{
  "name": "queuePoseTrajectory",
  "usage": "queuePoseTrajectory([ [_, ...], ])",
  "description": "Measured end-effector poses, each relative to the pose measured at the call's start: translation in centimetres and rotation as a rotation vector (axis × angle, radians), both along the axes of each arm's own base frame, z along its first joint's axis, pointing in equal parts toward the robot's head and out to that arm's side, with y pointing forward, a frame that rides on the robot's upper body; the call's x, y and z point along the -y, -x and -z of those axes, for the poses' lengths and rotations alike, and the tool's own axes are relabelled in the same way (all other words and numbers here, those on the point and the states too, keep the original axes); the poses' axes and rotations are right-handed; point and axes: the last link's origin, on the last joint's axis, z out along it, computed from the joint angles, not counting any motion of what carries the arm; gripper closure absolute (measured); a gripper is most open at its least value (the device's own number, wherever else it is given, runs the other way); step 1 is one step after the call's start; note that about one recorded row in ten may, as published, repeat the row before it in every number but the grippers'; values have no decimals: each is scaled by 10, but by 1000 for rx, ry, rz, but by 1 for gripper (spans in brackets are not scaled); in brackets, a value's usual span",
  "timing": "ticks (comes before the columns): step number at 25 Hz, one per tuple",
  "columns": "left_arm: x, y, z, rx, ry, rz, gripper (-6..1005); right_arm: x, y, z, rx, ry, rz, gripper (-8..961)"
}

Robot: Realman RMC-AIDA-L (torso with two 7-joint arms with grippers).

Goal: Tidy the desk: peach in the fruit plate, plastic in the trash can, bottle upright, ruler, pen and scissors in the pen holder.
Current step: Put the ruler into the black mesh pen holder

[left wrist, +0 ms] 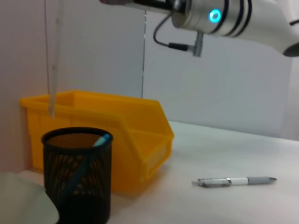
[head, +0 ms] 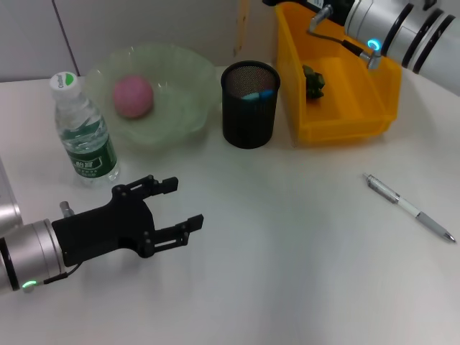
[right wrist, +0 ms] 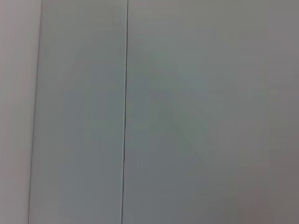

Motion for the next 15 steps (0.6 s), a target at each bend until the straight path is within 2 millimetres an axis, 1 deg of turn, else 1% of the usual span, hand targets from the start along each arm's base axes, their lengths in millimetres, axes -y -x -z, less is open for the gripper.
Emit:
queuePoseTrajectory([
  [7,-1,3,-3,18,-29,-30,203,3,-4,7,-7,23,11,571],
  [15,-2,5,-4,23,-36,-49,203,6,-11,8,-16,31,27,570],
])
